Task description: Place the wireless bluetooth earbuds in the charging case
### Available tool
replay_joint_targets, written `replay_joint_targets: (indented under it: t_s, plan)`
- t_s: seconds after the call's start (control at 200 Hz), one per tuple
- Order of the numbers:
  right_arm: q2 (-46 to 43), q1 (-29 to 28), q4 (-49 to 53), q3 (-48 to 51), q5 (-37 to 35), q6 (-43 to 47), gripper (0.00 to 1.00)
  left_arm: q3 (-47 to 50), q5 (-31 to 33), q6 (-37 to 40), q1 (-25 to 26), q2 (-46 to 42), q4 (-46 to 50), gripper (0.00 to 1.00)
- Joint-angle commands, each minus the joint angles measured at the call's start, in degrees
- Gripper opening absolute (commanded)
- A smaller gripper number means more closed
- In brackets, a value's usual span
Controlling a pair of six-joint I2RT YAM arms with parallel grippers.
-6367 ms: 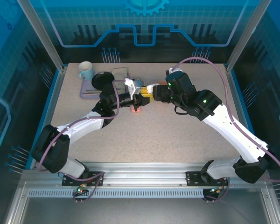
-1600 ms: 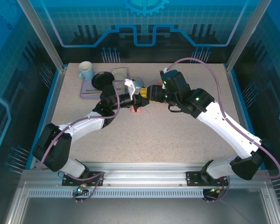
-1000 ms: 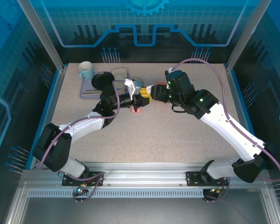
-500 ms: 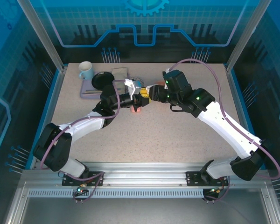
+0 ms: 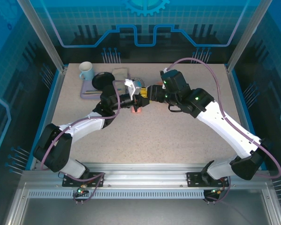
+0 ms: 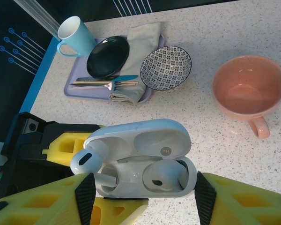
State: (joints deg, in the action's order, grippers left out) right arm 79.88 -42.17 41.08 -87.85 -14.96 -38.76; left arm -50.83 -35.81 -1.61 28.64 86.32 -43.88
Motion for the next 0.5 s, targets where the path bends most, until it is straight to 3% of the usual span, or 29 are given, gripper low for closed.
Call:
replay_joint_targets:
  t_s: [0.0,0.205,0.495]
  plan:
    - [-0.67,-1.85,-1.61,-0.89,-0.75,0.53,0.61,-0.59,-1.32,-0.30,0.51,-0.18,-2.72,0.00]
    - [-4.77,-1.33,-1.99,0.23,-5.51,0.53,0.60,-0.46,-1.37,-0.06,0.47,-0.19,-2.77,0.00]
    - [-3.58,-1.25,-2.59,-0.79,-3.65,1.05,0.60,-0.50,-1.36,-0.33,0.50,-0.03,-2.97,0.00]
